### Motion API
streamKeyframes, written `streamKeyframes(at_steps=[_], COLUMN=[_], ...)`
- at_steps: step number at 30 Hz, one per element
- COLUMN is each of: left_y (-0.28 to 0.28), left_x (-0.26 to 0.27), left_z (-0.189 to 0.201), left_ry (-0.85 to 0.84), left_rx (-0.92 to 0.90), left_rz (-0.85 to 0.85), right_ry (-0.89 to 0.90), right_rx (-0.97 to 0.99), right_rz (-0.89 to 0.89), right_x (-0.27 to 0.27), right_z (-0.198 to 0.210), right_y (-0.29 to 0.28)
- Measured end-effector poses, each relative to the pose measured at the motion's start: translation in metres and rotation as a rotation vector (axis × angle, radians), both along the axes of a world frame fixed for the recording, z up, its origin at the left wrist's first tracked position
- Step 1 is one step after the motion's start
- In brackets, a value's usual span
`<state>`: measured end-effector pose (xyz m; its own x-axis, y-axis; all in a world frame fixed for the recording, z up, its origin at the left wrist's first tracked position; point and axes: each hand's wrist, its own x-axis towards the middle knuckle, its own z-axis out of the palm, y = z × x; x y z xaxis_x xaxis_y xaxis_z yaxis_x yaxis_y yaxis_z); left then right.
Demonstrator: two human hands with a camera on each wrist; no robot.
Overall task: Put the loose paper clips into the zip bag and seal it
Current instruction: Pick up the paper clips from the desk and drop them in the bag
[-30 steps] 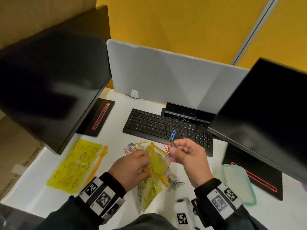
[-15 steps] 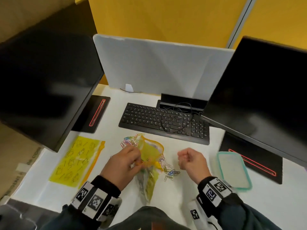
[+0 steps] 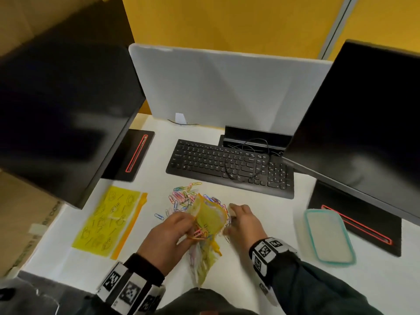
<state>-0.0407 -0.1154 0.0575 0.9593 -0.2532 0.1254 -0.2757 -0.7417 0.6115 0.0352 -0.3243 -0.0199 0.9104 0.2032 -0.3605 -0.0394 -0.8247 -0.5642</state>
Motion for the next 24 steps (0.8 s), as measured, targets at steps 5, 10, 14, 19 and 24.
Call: streamKeyframes(at_steps=[5, 10, 14, 19, 24], left_y=[0.004, 0.003, 0.001, -0.003, -0.008], left_x=[-0.004, -0.008, -0.006, -0.002, 0.000], left_z=[-0.010, -0.013, -0.008, -0.009, -0.009], left_ry=[0.048, 0.127, 0.168, 0.179, 0.197], left_rx=[0.085, 0.054, 0.032, 0.024, 0.001], left_rz=[0.021, 0.026, 0.011, -0.007, -0.017], right_ry=[-0.030, -0.131, -0.122, -0.009, 0.129], right_rx=[-0.226, -0.294, -0.251, 0.154, 0.729], right_rz=[0.276, 0.316, 0.221, -0.270, -0.431], right_x=[0.010, 0.007, 0.006, 0.006, -0.004], right_z=[-0.001, 0.001, 0.004, 0.019, 0.068], right_y=[0.013, 0.013, 0.001, -0.026, -0.024])
